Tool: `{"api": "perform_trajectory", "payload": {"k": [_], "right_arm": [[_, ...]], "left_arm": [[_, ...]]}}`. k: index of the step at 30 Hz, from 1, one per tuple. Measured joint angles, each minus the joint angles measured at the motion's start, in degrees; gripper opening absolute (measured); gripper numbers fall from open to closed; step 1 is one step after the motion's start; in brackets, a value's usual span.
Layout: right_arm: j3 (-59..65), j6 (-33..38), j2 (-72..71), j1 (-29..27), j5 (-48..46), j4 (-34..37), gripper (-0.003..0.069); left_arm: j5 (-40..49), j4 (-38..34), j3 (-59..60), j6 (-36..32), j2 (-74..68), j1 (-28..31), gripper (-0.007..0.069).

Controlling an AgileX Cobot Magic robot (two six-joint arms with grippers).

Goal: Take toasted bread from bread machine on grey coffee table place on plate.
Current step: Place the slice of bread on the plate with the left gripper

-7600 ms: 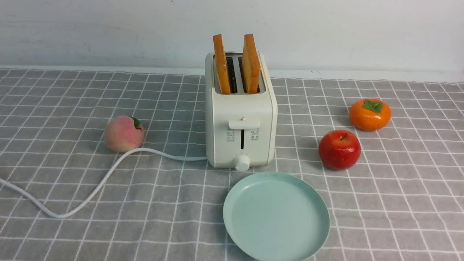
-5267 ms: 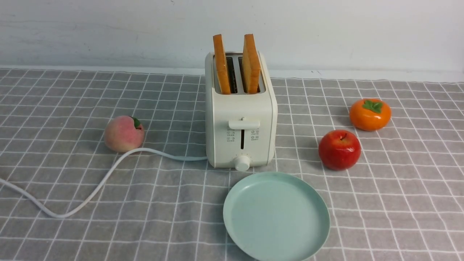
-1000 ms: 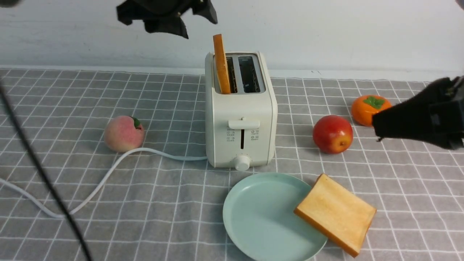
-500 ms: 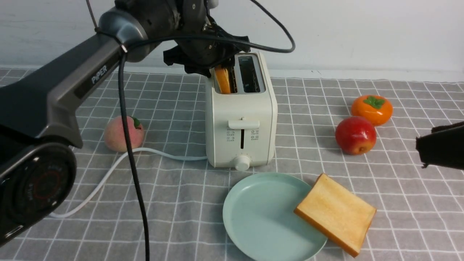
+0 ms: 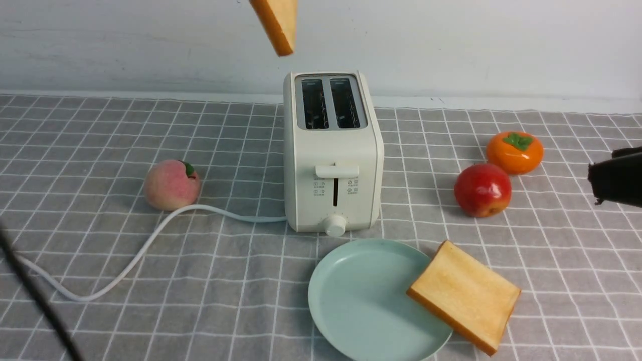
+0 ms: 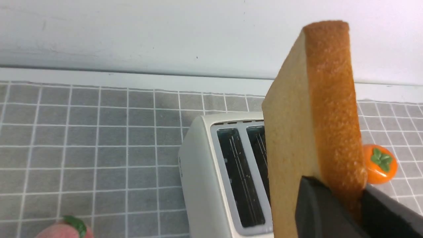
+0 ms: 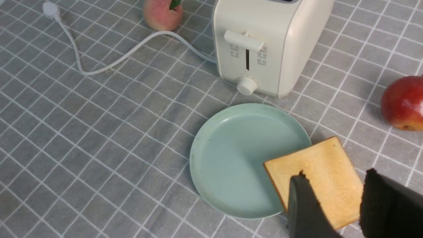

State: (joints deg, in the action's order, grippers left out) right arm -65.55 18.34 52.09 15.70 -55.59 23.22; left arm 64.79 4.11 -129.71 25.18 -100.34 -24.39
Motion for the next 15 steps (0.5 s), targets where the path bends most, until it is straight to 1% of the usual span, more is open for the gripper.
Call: {"api": "perform_trajectory", "payload": {"k": [2,4,7,8,9,11,12,13,14,15], "right_arm": [[0.00,0.00,0.00,0.00,0.44,-0.41,0.0257],[0.00,0.00,0.00,0.00,0.62,-0.75,0.0257],[0.00,0.00,0.00,0.00,0.62,-1.00,0.0257],[0.00,0.00,0.00,0.00,0.62,-1.21,0.0257],[0.00,0.00,0.00,0.00,0.62,-1.20,0.0257],[0.00,0.00,0.11,0.00,0.62,-1.20,0.0257],[0.00,0.00,0.10,0.00,0.62,-1.20,0.0257],[0.00,0.00,0.31,0.00,0.22,-1.20,0.0257],[0.00,0.00,0.39,0.00,0.16,-1.20,0.0257],[0.00,0.00,0.60,0.00,-0.32,-1.22,0.0257]], "left_arm": [[4.66,-1.12,-0.07,-0.57,2.69,0.00,0.0061],[7.06,-4.59,0.23,-1.89,4.02,0.00,0.0061],[7.06,-14.32,3.99,-6.13,4.24,0.00,0.0061],[7.06,-19.87,6.20,-8.50,3.90,0.00,0.0061],[6.71,-23.83,8.21,-9.81,3.55,0.00,0.0061],[4.06,-33.70,14.55,-15.14,2.04,-0.05,0.0061],[3.35,-35.50,15.15,-16.14,1.88,-0.12,0.0061],[0.37,-41.78,20.50,-19.88,0.20,-0.12,0.0061],[0.05,-42.45,20.50,-20.29,0.20,-0.12,0.0061],[-2.99,-47.28,26.16,-23.32,-1.93,-0.12,0.0061]]}}
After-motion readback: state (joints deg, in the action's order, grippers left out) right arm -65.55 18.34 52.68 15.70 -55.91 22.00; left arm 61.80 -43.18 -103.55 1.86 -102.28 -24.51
